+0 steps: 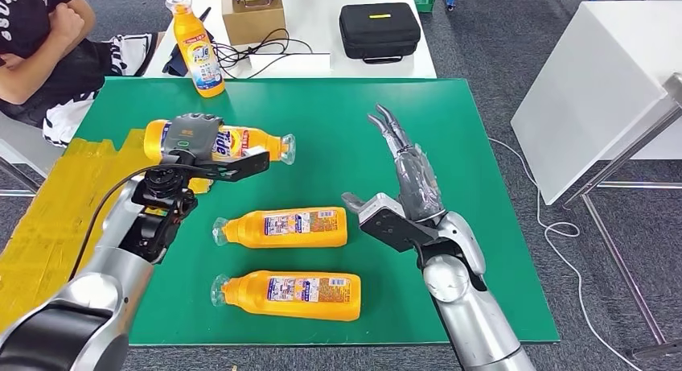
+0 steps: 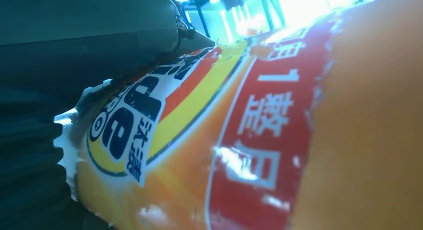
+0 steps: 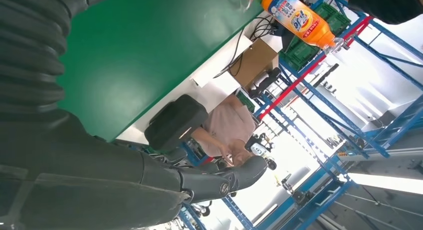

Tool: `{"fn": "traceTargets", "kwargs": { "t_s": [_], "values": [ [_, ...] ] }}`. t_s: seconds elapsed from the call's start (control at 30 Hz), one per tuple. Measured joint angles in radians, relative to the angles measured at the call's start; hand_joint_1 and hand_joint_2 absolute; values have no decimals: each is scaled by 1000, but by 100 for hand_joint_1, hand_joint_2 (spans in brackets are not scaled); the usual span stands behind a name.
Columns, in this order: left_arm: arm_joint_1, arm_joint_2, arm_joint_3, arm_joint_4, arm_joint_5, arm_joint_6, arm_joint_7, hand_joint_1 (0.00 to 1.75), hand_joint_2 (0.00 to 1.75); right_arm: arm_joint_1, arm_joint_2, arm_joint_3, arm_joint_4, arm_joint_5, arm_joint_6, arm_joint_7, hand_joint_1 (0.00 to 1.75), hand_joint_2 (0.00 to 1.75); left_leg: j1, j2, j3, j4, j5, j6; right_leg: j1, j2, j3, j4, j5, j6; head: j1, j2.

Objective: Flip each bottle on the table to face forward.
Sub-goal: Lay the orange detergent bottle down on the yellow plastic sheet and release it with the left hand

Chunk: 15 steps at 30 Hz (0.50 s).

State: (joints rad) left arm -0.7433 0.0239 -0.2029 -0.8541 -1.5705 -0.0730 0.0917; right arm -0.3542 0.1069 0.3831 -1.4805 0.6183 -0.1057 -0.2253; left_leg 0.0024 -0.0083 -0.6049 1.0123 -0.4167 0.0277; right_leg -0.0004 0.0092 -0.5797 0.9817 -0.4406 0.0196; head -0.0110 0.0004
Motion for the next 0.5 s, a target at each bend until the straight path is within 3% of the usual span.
{"fn": "traceTargets", "kwargs": {
  "t_s": [0.37, 0.5],
  "values": [
    [-63, 32, 1, 193, 3, -46, 8, 175, 175, 0, -1, 0, 5, -6, 0, 1, 0, 175, 0, -1, -1, 0, 0, 0, 0, 0, 0, 0, 0, 0, 0, 0],
    [-88, 49, 14, 272, 7, -53, 51, 175, 175, 3, -1, 1, 10, -8, 0, 6, 0, 175, 0, -1, -1, 0, 0, 0, 0, 0, 0, 0, 0, 0, 0, 0]
  ]
}}
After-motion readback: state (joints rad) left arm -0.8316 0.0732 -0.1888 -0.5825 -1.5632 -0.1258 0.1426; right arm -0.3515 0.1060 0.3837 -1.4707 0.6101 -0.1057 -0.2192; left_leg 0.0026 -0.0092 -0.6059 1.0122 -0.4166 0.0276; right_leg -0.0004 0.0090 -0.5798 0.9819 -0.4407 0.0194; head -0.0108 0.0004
